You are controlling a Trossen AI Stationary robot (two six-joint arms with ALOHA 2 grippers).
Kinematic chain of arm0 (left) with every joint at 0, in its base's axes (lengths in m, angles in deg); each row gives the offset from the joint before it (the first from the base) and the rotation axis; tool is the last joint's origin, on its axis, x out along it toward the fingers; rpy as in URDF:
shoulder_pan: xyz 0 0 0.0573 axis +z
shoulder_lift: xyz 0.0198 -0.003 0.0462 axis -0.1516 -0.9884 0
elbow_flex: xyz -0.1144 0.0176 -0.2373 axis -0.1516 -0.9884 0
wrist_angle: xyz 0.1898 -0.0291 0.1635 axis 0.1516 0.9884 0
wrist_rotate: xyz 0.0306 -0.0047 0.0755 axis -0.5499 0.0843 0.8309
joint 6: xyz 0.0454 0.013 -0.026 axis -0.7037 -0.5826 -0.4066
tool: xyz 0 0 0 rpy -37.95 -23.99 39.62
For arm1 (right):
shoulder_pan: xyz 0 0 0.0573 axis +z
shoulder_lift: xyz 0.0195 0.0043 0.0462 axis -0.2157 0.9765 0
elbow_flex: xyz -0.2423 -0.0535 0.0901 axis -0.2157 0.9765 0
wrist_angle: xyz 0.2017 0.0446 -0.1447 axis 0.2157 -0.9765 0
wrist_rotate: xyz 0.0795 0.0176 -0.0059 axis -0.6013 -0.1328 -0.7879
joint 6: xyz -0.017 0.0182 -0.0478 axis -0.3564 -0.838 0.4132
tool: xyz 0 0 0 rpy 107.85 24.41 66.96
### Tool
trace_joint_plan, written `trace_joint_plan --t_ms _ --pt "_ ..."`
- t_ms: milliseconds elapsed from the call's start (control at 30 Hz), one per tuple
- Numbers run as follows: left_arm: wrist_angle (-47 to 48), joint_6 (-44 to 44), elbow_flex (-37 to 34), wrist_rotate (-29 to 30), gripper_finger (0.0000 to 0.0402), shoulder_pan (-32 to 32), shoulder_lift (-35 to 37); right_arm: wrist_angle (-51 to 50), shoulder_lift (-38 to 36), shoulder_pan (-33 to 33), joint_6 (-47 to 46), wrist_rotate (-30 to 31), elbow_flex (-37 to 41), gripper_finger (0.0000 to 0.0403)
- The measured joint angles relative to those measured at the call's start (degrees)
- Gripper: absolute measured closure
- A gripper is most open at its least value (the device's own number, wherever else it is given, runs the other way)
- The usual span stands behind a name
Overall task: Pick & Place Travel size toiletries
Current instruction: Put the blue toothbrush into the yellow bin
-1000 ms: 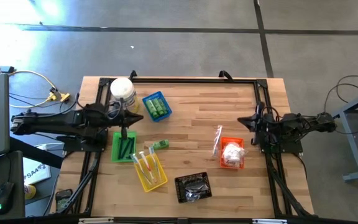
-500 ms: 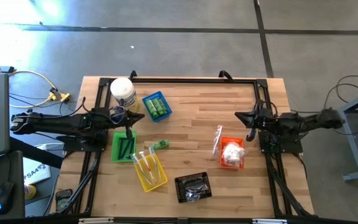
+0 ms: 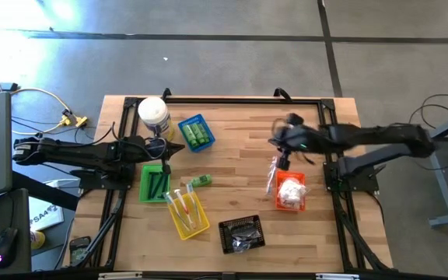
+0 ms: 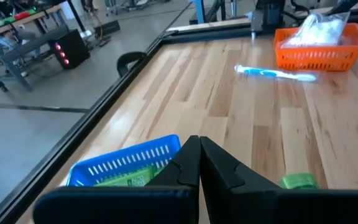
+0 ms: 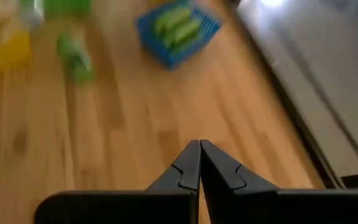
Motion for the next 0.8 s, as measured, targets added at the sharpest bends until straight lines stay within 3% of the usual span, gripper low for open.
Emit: trace_joint_plan --t_ms 133,267,500,667,800 --pt "0.11 -0.02 0.0 -0.01 0.0401 0.0 -0.05 -10.82 10.29 -4.04 12.07 -10.77 -7.48 0.0401" --pt "1.05 0.0 0.0 -0.22 0.0401 -0.02 -0.05 -14.89 17.75 -4.58 22.16 -15.05 -10.66 0.0386" --pt "3.18 1.74 0.0 -0.39 0.0401 -0.02 -0.05 -17.48 27.4 -2.91 30.57 -23.1 -11.57 0.0288" --pt "4.34 3.04 0.0 -1.73 0.0401 -0.02 -0.05 -18.28 32.45 -0.09 31.37 -23.79 -11.57 0.0218" --pt "4.32 3.51 0.0 -1.79 0.0401 -0.02 -0.05 -18.37 35.1 1.76 30.95 -25.28 -11.57 0.0189"
